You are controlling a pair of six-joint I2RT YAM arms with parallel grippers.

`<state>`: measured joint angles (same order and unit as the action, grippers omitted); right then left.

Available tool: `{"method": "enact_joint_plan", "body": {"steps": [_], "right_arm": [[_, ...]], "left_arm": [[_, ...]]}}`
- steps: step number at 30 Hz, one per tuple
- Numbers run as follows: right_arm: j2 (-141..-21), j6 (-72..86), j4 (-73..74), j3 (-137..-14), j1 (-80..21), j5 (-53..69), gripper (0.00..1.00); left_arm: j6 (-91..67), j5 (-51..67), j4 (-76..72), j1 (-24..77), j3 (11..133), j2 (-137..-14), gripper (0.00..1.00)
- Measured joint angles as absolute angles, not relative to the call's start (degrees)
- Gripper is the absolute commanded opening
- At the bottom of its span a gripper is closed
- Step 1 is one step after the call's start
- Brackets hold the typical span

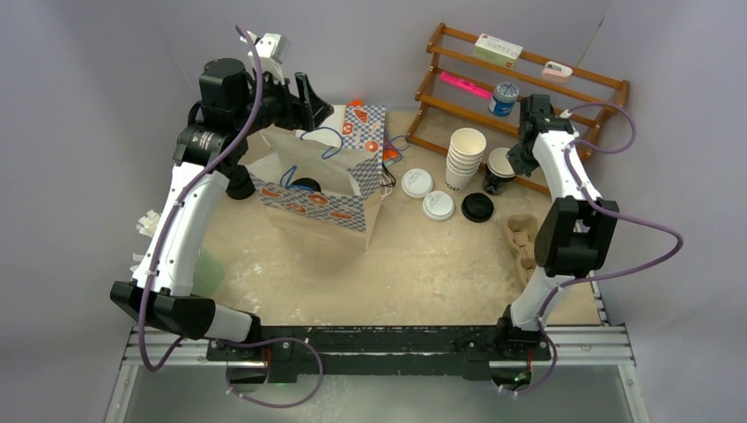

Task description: Pack the takeout coffee

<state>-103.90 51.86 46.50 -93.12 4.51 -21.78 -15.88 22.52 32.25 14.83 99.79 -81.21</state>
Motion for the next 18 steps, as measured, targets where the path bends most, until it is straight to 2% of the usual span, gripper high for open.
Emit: {"method": "enact_joint_plan", "body": {"steps": [18], "right_arm": [[-101.78,51.99,47.68,-95.04,4.78,-21.45,0.0]], "left_arm": [[-15.88,22.57,32.25,14.83,99.79,-81.23,0.73]]}}
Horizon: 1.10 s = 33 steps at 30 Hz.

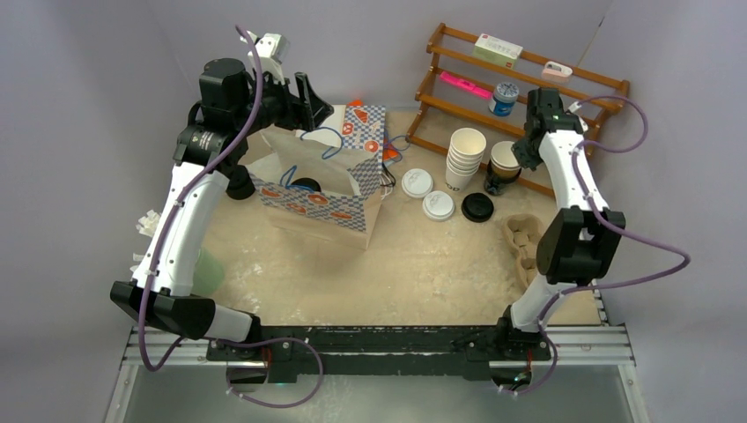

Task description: Pack the takeout coffee

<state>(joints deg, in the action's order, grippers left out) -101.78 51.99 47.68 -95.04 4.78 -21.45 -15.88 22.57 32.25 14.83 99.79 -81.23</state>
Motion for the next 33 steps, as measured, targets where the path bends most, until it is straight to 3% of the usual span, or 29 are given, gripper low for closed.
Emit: {"method": "enact_joint_plan", "body": {"steps": [18,25,33], "right_arm": [[-85.45,50.54,56.1,-99.11,4.91,-13.32,0.0],[-76.95,47.66,59.92,-89.17,4.93,-3.01,0.0],[-69.06,43.13,56.58,-67.66,3.53,11.35,0.0]], "left_arm": [[-17.52,23.42,31.09,17.78,99.85,-81.95,0.73],[-17.34,23.22,30.41,31.03,103.57,-88.88,0.73],[-16.12,23.86,29.47,40.62,104.49,-93.36,0.68]]}}
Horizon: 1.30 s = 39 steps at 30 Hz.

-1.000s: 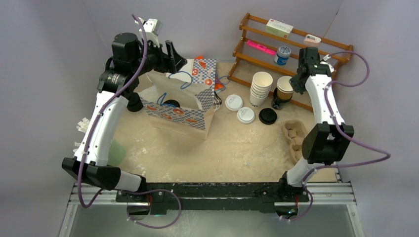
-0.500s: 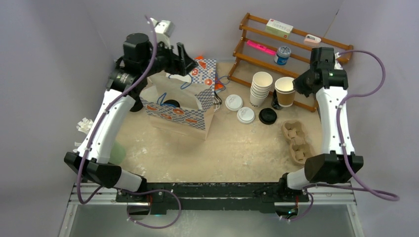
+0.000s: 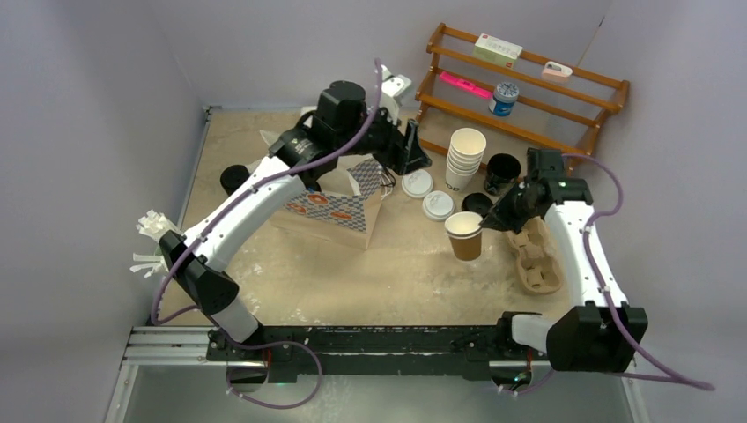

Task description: Pack the takeout coffee

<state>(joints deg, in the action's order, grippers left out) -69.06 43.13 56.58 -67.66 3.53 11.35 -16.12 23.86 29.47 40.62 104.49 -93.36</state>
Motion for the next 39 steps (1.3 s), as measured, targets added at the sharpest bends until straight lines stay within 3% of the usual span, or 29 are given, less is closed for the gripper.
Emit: {"method": "enact_joint_plan", "body": {"steps": [5,12,19,31,39], "right_arm": [[-71.09,42.37,48.07,-61.41,-3.9,16.27,0.0],[-70.46,42.33,33.56,-56.8,-8.73,20.78,0.0],[-66.54,41.76,27.59,-51.94,-8.67,22.28,0.0],[-65.47,41.76,24.91,-50.11,-8.67,25.06,0.0],[-65.45,41.78,24.93,-50.11,-8.67,25.12,0.0]], "left_arm": [[-11.79,25.12,29.1,46.57,105.16,-96.03,0.59],[-0.43,27.33,27.94,51.4,101.8,-97.71,0.67],[9.98,27.83,24.69,53.17,91.0,-97.71,0.68],[20.51,28.51,11.81,55.29,74.52,-97.78,0.45],[20.56,26.3,6.87,55.27,73.19,-98.91,0.42]]}}
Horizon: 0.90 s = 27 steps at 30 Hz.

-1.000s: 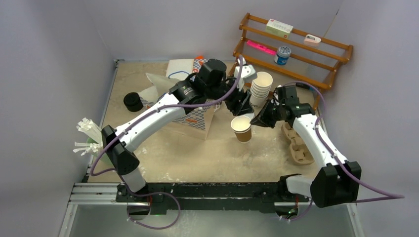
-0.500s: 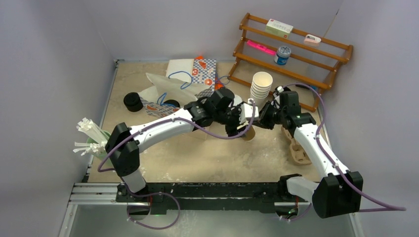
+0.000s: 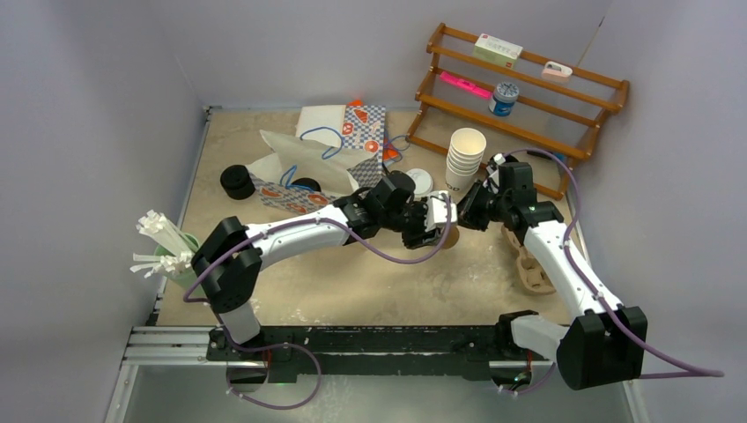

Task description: Pack the takeout coffee

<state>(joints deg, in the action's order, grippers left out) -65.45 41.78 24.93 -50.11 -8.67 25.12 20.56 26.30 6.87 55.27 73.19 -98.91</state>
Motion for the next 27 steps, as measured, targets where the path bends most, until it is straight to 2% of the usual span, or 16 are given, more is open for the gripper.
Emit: {"method": "enact_joint_plan", "body": {"steps": [4,11,13,16,22,27], "right_arm": [[-65.23,41.8,24.93,-50.11,-8.67,25.15,0.0],[-65.1,41.91,24.88,-50.11,-8.69,25.28,0.0],[-65.12,41.85,24.91,-50.13,-8.67,25.15,0.15],[-65.58,41.36,25.91,-50.33,-8.67,23.94,0.53],[-67.94,40.34,29.41,-50.78,-8.69,18.79,0.98],[-68.29,42.83,28.27,-48.97,-8.69,17.34,0.98]], "left_arm": [[19.9,24.05,5.15,55.27,73.19,-98.91,0.36],[17.37,23.77,3.68,54.78,73.19,-99.7,0.35],[16.08,23.81,3.68,54.57,73.19,-100.29,0.32],[11.77,24.34,2.09,53.23,72.1,-100.51,0.27],[0.86,24.32,-3.07,49.76,66.19,-99.09,0.39],[-9.34,23.7,-7.99,48.99,61.41,-97.47,0.4]]}}
